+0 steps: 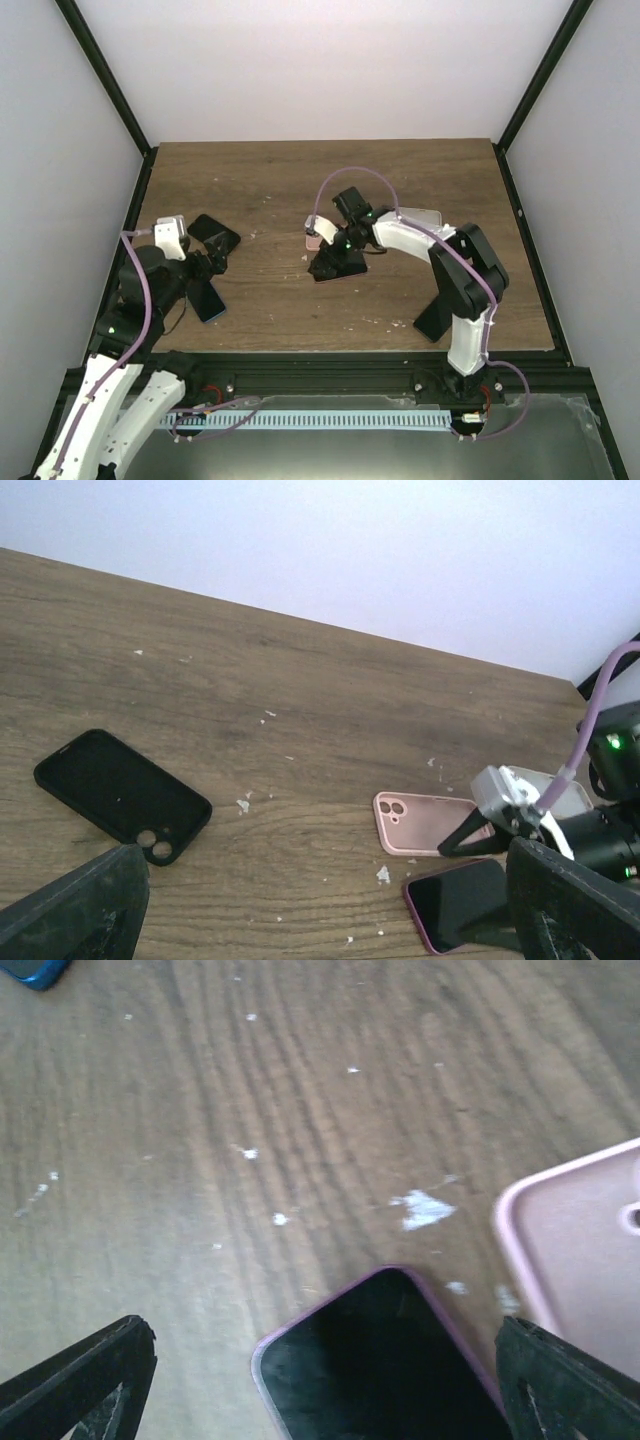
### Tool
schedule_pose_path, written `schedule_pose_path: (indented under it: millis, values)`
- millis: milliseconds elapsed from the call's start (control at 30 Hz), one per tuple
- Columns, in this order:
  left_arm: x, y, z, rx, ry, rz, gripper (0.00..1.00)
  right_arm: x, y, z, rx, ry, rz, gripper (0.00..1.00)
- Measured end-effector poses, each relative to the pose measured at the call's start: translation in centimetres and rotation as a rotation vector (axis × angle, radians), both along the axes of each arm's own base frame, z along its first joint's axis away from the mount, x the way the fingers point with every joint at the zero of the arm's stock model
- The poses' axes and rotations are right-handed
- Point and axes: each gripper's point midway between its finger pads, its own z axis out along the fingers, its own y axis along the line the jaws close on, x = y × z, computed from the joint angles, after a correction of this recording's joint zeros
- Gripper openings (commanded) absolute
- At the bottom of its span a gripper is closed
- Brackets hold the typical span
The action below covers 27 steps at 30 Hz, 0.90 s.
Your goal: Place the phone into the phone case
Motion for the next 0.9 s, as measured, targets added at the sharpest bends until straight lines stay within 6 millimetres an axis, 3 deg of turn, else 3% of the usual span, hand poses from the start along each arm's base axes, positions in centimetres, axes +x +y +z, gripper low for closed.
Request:
schedule_pose_path:
  millis: [133,267,767,900]
  values:
    - [0.0,0.2,-0.3,0.007,0.003,0.009,0.98,2.2,-0.7,0.1,0.0,-0.003,0.034,0.95]
    - [0.1,0.3,-0.5,0.011,0.007,0.013,0.98,3.2,-1.0,0.6,0.007,-0.022,0.052,0.92]
    - [0.2,0.5,-0.6,0.018,0.007,0.028,0.98,7.8,-1.7,0.7,-0.026,-0.153,-0.093,0.42]
    - [0.2,0.5,-0.7,0.02,0.011,0.029,0.98,8.2,-1.8,0.2,-0.044,-0.169,-0.106,0.39]
